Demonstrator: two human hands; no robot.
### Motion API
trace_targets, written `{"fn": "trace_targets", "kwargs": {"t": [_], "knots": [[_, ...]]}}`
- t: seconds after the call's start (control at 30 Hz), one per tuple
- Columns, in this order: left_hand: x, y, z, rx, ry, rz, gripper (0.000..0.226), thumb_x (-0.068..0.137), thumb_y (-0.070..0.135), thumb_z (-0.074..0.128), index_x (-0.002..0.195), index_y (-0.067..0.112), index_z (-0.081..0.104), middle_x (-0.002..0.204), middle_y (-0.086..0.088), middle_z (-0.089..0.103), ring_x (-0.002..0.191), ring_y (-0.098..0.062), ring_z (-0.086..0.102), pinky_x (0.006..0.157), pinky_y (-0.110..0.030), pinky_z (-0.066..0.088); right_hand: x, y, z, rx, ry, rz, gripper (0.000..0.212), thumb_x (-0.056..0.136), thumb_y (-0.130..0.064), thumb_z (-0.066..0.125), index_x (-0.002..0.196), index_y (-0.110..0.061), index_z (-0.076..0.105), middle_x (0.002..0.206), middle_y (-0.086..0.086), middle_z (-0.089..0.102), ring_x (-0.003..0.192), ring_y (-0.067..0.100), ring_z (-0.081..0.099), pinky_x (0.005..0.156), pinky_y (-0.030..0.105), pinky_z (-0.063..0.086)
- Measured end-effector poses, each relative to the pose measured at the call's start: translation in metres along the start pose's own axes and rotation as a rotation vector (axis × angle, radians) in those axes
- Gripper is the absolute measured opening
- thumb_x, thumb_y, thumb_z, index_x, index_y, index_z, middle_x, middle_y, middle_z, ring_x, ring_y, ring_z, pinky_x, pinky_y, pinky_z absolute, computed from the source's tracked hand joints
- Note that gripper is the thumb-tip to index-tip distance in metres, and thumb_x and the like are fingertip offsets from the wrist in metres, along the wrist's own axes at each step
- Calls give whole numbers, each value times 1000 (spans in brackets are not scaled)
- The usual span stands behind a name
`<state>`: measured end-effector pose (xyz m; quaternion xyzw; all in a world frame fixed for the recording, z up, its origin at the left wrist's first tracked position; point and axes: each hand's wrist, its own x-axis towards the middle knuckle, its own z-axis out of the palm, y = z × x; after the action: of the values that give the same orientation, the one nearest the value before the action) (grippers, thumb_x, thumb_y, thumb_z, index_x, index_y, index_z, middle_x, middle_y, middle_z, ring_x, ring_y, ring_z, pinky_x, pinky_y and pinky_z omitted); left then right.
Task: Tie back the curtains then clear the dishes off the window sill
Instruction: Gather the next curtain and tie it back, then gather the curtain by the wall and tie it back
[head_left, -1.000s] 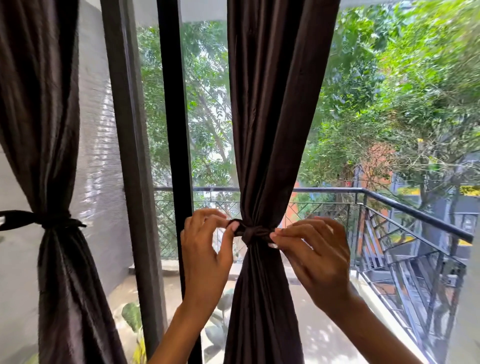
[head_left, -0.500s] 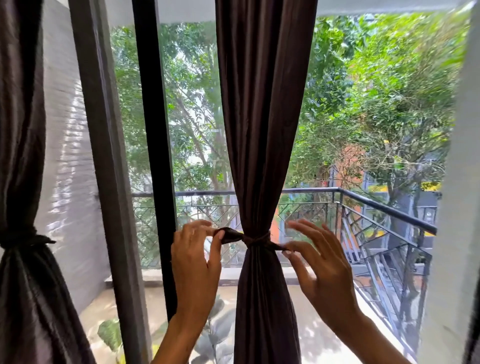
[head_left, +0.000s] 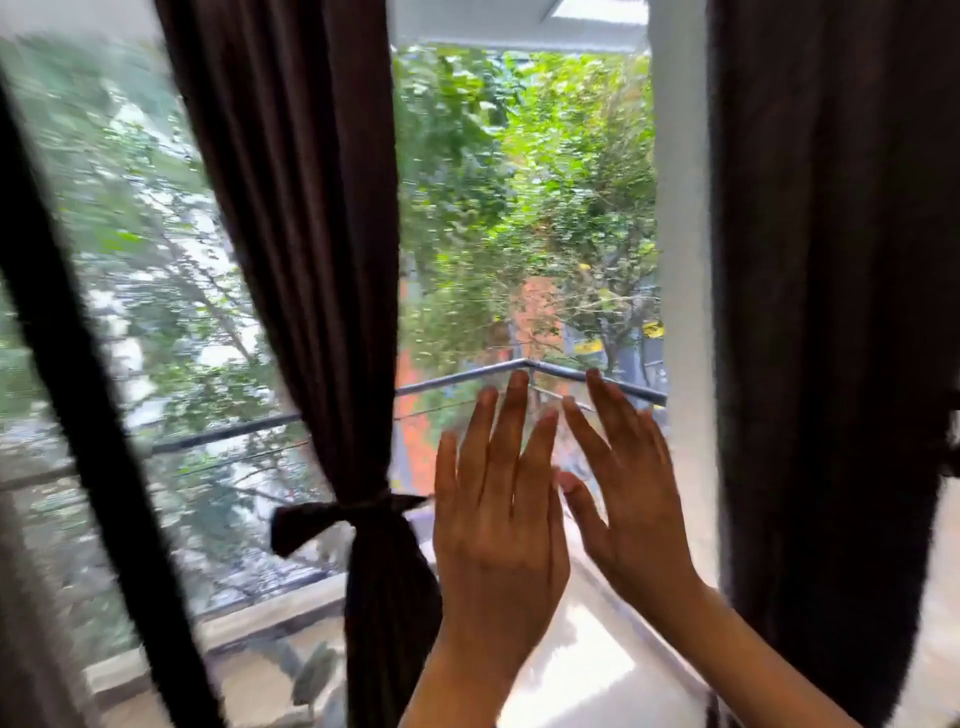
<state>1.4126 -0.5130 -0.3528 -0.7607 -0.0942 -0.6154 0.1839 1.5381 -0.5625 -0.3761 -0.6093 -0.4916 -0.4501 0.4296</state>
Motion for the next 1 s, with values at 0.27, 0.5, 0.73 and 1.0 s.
{"fn": "trace_targets", "kwargs": {"t": [0.27,0.5,0.73,1.0], "knots": [[30,122,86,-206,-38,-53,36,94,16,41,128,10,49,145,-16,41,137,-28,31,116,-40,15,-15,131,-119,-204,25,114,52,99,-42,34,142,-13,37,154,9,26,143,20,24,116,46,19],[91,232,152,-236,27,-114,38,91,20,45,123,3,58,143,-18,43,135,-30,32,114,-40,18,1,274,-236,-263,11,90,52,99,-42,37,140,-9,41,154,7,30,143,19,26,114,44,28],[221,239,167,-123,252,-30,40,92,25,49,124,3,57,145,-14,43,139,-26,31,116,-37,21,124,359,-280,-141,212,-39,52,96,-43,38,131,-7,51,147,6,40,135,19,38,108,44,38],[399,204,143,19,326,-33,30,89,24,60,111,4,64,131,-14,57,123,-33,50,104,-39,38,326,343,-276,124,436,-8,43,96,-42,45,121,-10,58,129,6,58,121,23,51,92,24,36]]}}
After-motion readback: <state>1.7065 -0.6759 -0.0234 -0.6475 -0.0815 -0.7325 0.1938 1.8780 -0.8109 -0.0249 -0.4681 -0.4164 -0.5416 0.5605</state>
